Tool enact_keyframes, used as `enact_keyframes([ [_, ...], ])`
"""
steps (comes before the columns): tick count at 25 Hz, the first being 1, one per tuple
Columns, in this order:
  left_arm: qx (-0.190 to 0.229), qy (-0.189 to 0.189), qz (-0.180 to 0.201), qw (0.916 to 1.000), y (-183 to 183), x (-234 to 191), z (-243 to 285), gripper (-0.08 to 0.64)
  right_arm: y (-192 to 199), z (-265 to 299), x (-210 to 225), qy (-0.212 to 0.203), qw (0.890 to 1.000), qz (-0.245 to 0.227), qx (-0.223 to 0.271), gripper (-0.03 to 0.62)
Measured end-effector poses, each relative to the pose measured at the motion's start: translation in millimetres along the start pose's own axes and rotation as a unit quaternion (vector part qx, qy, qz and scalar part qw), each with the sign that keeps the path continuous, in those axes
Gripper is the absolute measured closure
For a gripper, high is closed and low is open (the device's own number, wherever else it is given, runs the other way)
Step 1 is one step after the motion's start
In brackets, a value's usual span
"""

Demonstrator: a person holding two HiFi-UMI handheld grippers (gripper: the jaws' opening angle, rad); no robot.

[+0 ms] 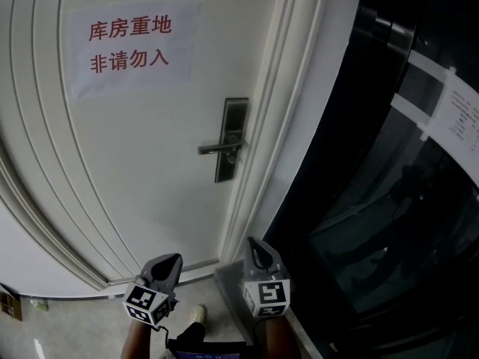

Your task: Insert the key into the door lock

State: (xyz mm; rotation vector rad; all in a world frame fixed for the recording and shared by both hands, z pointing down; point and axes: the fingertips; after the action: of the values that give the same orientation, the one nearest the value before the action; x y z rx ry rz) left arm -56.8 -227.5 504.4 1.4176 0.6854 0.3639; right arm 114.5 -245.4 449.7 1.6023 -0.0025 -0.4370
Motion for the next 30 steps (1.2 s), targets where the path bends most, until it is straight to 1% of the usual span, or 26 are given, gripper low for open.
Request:
enact_keyframes([
  [4,0.0,0.003,0.0,1.0,4,9,-6,0.557,7,-17,-10,-0.002,1.0,0.007,-0.007,0.592],
  [8,0.003,0.006,0.0,1.0,7,17,-16,0.557,15,-33,-21,-0.013,1.0,0.022,-0.011,0.592],
  [13,0.008,0.002,-0.002,1.0,11,20,-29,0.557,24,-51,-30,-0.026,0.998,0.061,-0.011,0.591],
  [16,0.007,0.002,-0.004,1.0,16,24,-36,0.557,32,-61,-36,-0.03,0.997,0.063,-0.019,0.592],
  [20,0.003,0.002,0.003,1.0,19,28,-45,0.557,39,-74,-42,-0.028,0.997,0.071,-0.023,0.591],
  [25,0.004,0.004,0.004,1.0,21,34,-51,0.557,48,-87,-45,-0.028,0.997,0.07,-0.033,0.592],
  [30,0.002,0.008,0.009,0.9999,22,41,-52,0.557,47,-92,-44,-0.028,0.997,0.068,-0.03,0.592],
])
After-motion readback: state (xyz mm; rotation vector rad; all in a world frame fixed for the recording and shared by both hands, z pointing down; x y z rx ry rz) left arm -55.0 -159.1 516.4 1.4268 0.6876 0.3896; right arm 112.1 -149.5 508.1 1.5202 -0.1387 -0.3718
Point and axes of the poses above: the fingertips, and each gripper's own axes: z forward along the fingers, x to its right, y out of its underside, and after that the axes turned 7 degrees about -z, right-handed
